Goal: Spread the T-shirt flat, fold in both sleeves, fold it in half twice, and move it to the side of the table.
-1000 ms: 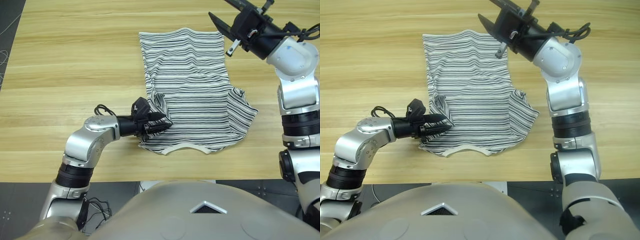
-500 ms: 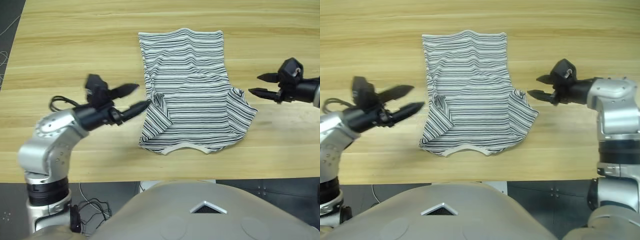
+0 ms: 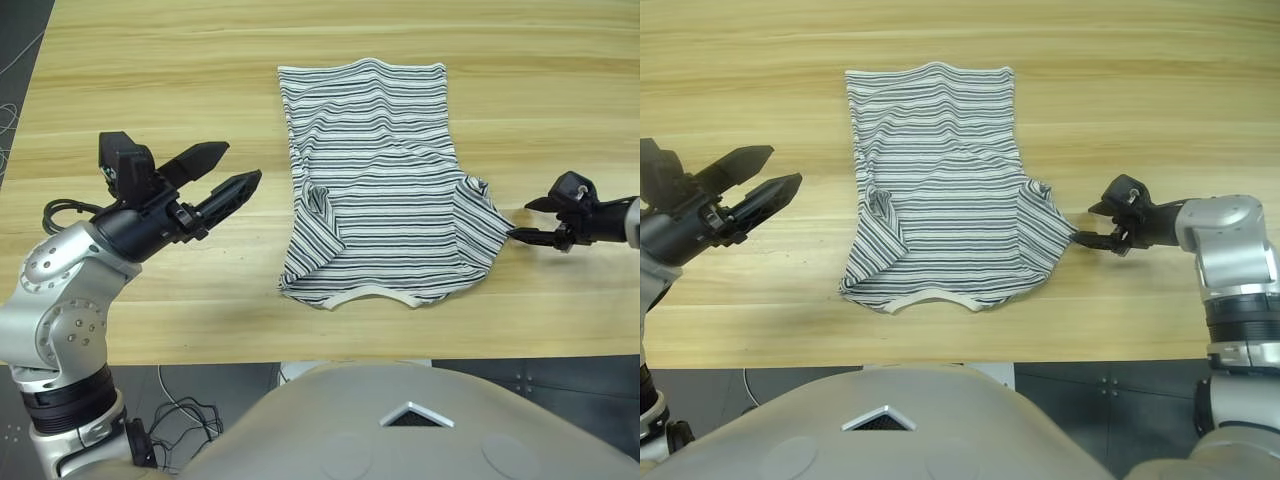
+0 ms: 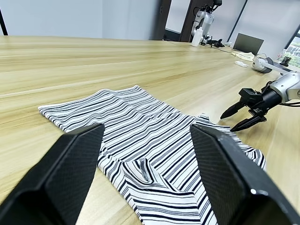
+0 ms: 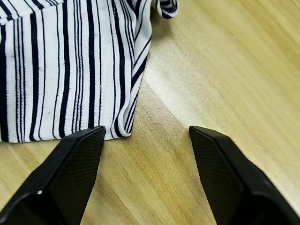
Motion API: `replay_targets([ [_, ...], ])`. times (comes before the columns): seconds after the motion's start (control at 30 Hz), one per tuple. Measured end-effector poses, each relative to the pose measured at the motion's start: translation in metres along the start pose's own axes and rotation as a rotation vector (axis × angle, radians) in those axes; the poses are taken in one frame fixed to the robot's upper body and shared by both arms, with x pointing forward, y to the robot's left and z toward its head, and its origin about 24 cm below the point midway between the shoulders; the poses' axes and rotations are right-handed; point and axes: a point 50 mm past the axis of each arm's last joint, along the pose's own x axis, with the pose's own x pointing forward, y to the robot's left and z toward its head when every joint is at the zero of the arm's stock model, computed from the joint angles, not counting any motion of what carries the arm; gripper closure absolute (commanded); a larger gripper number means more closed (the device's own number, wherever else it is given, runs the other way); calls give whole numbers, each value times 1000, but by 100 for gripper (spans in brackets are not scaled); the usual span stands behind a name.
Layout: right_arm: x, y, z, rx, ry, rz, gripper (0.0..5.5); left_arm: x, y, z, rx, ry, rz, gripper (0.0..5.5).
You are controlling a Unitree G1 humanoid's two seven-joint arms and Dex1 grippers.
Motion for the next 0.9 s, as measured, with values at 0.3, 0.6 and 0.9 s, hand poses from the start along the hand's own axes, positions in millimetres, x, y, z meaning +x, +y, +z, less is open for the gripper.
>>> replay_targets([
  [0.3, 6, 7, 0, -6, -12, 36, 328, 0, -1, 0, -9, -5, 14, 209],
  [0.6, 17, 13, 11, -22, -65, 47, 476, 2, -2, -2, -14, 1, 3, 209],
  [0.9, 18, 16, 13, -40, -68, 53, 538, 2, -2, -3, -15, 2, 2, 209],
])
